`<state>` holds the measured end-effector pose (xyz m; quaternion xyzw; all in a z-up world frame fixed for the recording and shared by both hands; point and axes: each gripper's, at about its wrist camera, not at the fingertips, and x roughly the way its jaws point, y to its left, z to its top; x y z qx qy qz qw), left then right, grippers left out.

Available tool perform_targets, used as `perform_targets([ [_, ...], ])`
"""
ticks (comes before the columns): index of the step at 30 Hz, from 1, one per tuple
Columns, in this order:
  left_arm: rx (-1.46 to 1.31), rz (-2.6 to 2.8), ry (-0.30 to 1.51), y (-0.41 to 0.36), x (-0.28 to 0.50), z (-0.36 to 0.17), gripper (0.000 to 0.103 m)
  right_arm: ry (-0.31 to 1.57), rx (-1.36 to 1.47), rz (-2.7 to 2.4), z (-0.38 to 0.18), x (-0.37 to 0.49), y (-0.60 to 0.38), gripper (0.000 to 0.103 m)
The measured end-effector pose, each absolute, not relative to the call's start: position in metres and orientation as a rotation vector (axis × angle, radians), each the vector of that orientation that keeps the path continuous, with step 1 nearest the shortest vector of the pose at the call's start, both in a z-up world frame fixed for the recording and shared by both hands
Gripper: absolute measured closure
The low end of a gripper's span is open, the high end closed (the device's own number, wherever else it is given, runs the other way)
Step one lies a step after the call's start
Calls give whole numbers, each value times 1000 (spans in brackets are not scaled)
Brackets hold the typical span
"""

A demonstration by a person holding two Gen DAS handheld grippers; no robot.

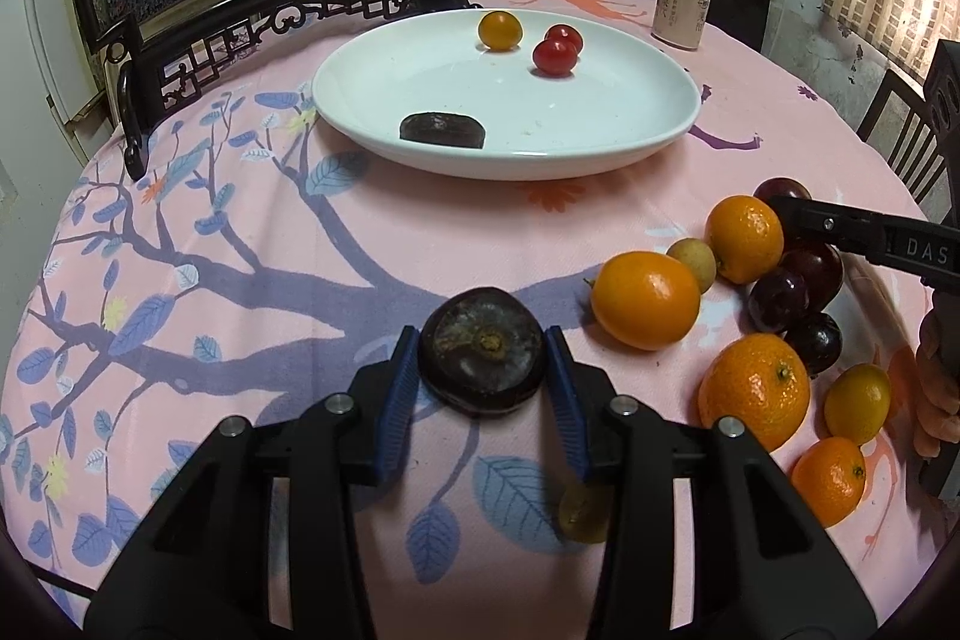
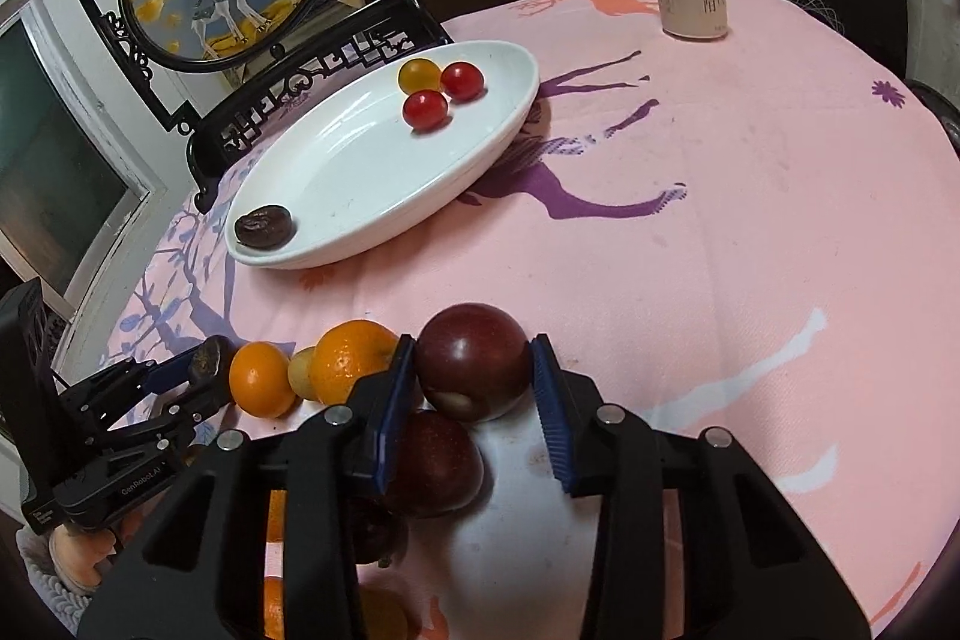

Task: Organize fruits
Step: 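Carry both fruits over the plate and open both grippers to release them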

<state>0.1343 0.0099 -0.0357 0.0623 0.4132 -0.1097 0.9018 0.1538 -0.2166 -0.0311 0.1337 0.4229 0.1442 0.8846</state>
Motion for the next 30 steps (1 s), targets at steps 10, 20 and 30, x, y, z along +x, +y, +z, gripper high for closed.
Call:
perform_targets([
  [10, 93, -223, 784, 13, 147, 3, 61, 766, 360, 308, 5, 151, -238, 64],
  [20, 21, -174, 779, 14, 232, 27, 60, 777, 268, 369, 24, 216, -178, 64],
  [30, 17, -205, 810, 15, 249, 6, 43, 782, 236, 360, 11, 228, -177, 48],
])
